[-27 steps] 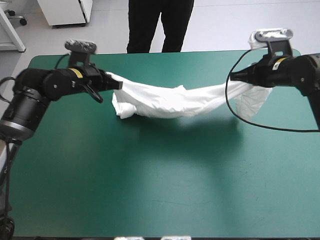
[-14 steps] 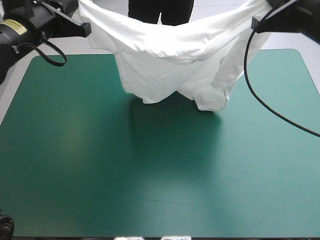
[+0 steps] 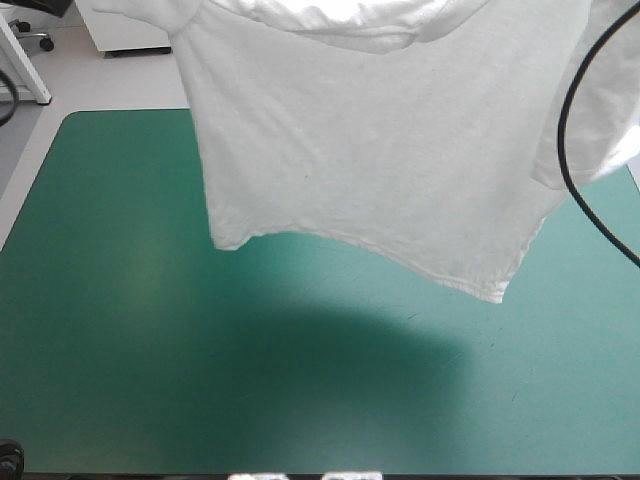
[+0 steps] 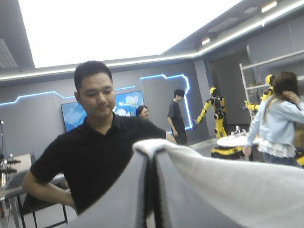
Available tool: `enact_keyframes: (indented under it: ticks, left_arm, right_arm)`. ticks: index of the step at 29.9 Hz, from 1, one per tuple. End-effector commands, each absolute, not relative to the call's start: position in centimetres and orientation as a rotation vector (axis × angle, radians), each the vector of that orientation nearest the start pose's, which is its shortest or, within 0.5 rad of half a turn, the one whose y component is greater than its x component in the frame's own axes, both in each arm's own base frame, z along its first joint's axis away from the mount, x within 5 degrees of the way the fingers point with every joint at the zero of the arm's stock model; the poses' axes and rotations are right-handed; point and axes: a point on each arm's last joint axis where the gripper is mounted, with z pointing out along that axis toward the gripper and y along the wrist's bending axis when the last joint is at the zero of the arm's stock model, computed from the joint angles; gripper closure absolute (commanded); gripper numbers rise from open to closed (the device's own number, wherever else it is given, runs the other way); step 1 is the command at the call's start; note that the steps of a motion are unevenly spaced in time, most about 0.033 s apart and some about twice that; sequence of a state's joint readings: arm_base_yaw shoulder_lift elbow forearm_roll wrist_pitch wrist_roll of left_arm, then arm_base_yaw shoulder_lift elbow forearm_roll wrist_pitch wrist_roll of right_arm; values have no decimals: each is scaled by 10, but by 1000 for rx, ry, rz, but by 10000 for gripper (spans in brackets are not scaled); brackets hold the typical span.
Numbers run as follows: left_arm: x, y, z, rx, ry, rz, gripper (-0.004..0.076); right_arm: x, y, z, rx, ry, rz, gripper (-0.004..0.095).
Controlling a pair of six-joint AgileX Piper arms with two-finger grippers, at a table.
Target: Fold the cloth
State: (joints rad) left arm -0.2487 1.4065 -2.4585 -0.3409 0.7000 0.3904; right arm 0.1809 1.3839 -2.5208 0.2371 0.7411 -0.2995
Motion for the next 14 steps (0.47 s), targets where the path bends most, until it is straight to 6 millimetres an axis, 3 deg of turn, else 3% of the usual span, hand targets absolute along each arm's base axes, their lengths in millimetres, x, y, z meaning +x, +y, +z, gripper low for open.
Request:
enact_keyframes:
  ticks: [1,4,7,11,14]
  left_arm:
    - [115,-49,700,358,917,-248,733]
    - [105,-44,695,363,949,-189,733]
    - [108,-41,681,364,1035,-140,733]
    - [145,-46,636,349,1268,-135,733]
    - [183,-52,590,349,1471,-118,733]
  right_arm:
    - [102,32,705,-277,923,127,925]
    - [103,31,700,-282,994,103,924]
    - [116,30,687,-239,1131,125,925]
    - [151,35,654,-227,1363,158,925]
    - [185,42,625,-238,1501,175,925]
